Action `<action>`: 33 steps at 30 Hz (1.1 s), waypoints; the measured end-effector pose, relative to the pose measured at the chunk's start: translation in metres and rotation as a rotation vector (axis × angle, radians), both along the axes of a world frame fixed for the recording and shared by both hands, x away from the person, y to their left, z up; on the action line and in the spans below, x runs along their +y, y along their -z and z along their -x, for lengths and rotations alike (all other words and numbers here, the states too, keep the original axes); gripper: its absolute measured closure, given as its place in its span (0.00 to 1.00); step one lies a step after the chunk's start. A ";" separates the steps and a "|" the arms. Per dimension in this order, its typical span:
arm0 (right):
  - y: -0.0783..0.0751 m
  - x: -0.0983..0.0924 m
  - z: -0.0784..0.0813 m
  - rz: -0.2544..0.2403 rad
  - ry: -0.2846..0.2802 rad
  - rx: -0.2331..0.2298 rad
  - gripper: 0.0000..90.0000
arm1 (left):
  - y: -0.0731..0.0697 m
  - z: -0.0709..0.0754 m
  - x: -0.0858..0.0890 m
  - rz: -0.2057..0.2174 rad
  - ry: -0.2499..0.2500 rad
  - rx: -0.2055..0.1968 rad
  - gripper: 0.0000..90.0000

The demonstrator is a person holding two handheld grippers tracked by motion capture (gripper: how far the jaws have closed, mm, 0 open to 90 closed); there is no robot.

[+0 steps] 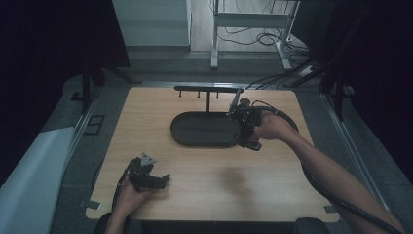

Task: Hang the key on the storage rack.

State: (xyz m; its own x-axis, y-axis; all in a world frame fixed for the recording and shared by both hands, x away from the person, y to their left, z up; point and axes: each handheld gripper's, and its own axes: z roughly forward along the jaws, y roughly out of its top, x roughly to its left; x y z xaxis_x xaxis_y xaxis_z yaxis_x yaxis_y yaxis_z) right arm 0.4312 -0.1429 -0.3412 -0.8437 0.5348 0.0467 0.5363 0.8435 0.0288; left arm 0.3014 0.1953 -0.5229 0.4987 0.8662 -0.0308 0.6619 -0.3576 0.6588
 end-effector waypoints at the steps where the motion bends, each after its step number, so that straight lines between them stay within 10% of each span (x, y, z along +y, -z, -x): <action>1: -0.002 -0.001 -0.002 -0.001 0.019 -0.003 0.54 | 0.000 0.000 0.000 0.000 0.000 0.000 0.00; 21: -0.033 -0.015 -0.042 -0.066 0.285 -0.014 0.54 | 0.000 0.000 0.000 -0.001 0.000 0.000 0.00; 33: -0.052 -0.011 -0.060 -0.060 0.325 -0.051 0.54 | 0.000 0.000 0.000 -0.002 0.001 0.000 0.00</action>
State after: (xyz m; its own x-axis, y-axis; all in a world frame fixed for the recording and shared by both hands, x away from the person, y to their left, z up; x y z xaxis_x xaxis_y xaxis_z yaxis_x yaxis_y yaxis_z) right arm 0.4916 -0.1536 -0.2892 -0.6313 0.7741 0.0478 0.7737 0.6244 0.1070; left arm 0.3013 0.1954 -0.5230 0.4996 0.8658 -0.0292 0.6615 -0.3595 0.6581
